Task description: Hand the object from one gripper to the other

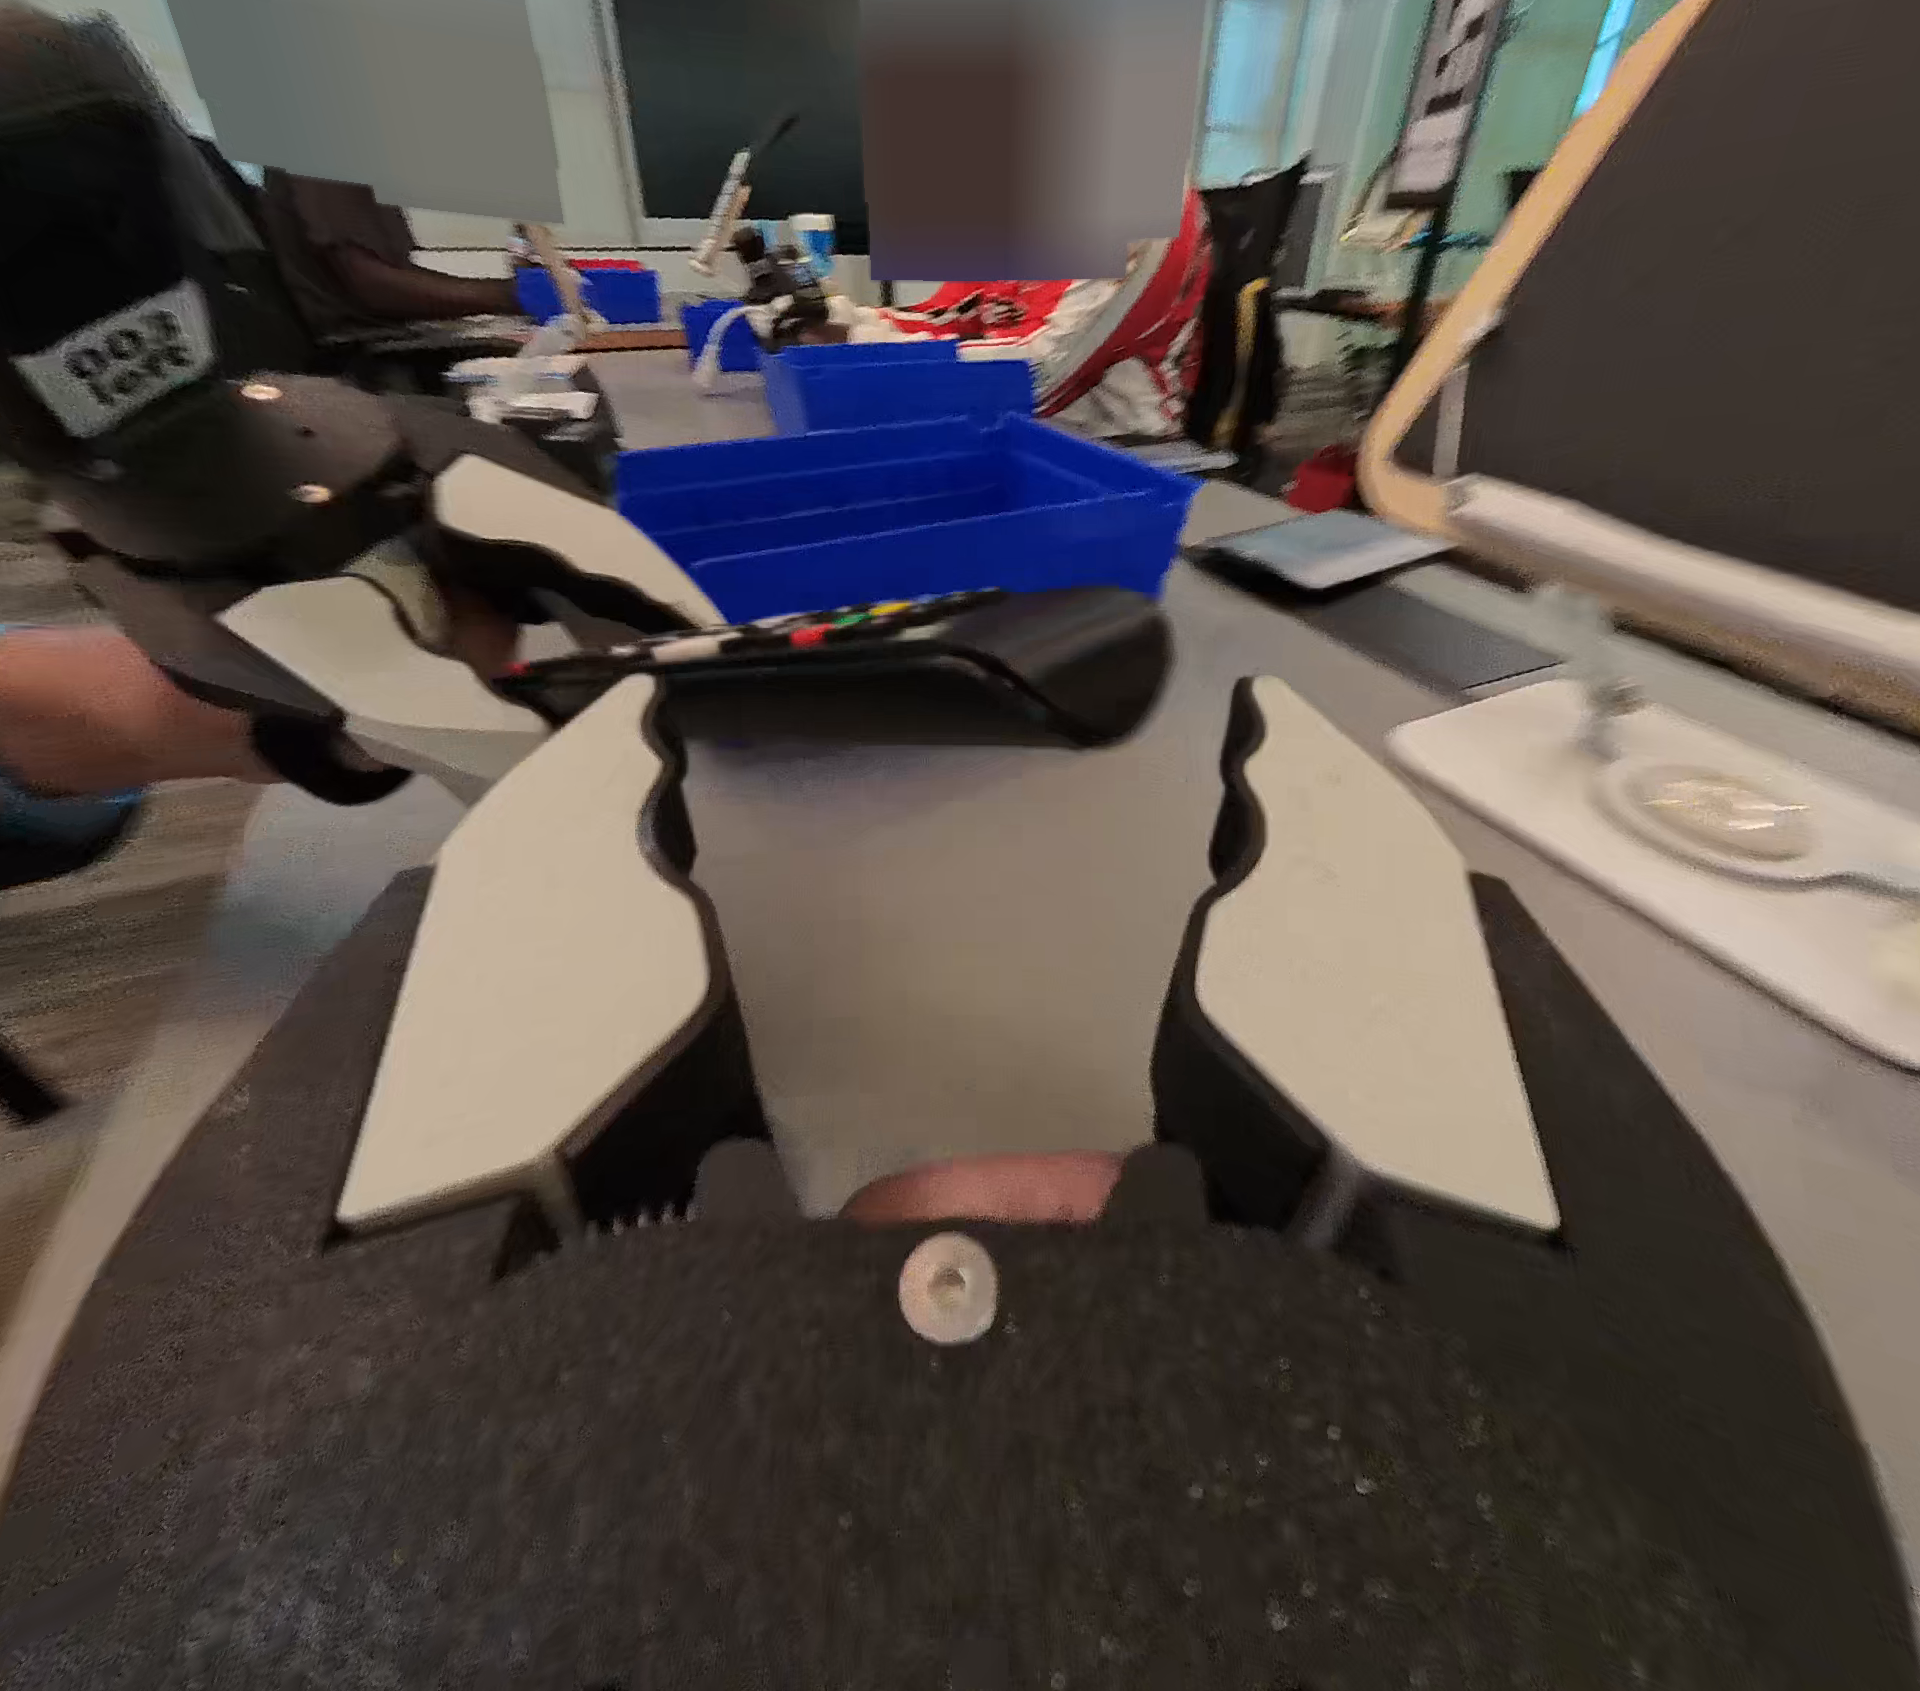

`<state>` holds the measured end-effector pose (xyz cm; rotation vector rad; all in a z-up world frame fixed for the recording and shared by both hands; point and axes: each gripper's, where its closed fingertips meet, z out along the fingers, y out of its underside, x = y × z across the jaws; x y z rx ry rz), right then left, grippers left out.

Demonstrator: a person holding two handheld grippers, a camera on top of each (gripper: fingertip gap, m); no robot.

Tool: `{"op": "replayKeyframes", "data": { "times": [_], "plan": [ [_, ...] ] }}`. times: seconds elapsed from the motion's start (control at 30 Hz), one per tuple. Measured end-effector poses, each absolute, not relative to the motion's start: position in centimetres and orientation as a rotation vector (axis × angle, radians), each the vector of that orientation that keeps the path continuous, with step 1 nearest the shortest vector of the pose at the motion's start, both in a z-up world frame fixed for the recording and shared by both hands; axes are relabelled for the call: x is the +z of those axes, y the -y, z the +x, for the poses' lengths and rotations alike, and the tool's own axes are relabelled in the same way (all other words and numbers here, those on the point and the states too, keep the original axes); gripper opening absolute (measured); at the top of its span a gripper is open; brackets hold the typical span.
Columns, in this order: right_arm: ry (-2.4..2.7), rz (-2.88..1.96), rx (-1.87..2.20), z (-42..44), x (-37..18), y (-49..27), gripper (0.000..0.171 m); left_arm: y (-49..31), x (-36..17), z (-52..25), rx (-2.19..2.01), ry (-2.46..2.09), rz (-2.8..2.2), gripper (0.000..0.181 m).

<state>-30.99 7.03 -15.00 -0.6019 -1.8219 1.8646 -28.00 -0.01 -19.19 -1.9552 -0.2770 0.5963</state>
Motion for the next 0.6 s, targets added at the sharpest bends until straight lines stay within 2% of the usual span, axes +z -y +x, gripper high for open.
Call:
{"op": "replayKeyframes", "data": {
  "times": [0.13, 0.23, 0.3, 0.37, 0.43, 0.53, 0.57, 0.6],
  "plan": [
    [1.784, -0.513, 1.518, -31.9, -13.6, -10.3, 0.095, 1.5, -19.6, -29.5, 0.71, 0.315, -2.002, 0.046],
    [1.813, -0.212, 1.1, -30.4, -14.0, -8.2, 0.087, 1.5, -20.5, -29.8, 0.711, 0.336, -2.046, 0.046],
    [1.834, 0.012, 0.868, -29.0, -15.8, -5.3, 0.076, 1.1, -21.3, -29.7, 0.702, 0.34, -2.079, 0.046],
    [1.821, 0.185, 0.527, -29.1, -18.5, -4.2, 0.074, 0.7, -22.0, -29.6, 0.69, 0.336, -2.112, 0.046],
    [1.794, 0.262, 0.362, -29.5, -20.2, -3.8, 0.073, 0.5, -22.5, -29.5, 0.688, 0.326, -2.133, 0.046],
    [1.8, 0.301, 0.325, -29.5, -21.7, -2.9, 0.059, 0.1, -22.9, -28.9, 0.701, 0.29, -2.162, 0.046],
    [1.763, 0.331, 0.283, -29.7, -21.7, -2.8, 0.05, 0.0, -23.0, -28.7, 0.706, 0.273, -2.174, 0.046],
    [1.737, 0.357, 0.243, -29.8, -21.9, -2.9, 0.033, -0.3, -23.1, -28.4, 0.72, 0.25, -2.179, 0.046]
  ]
}}
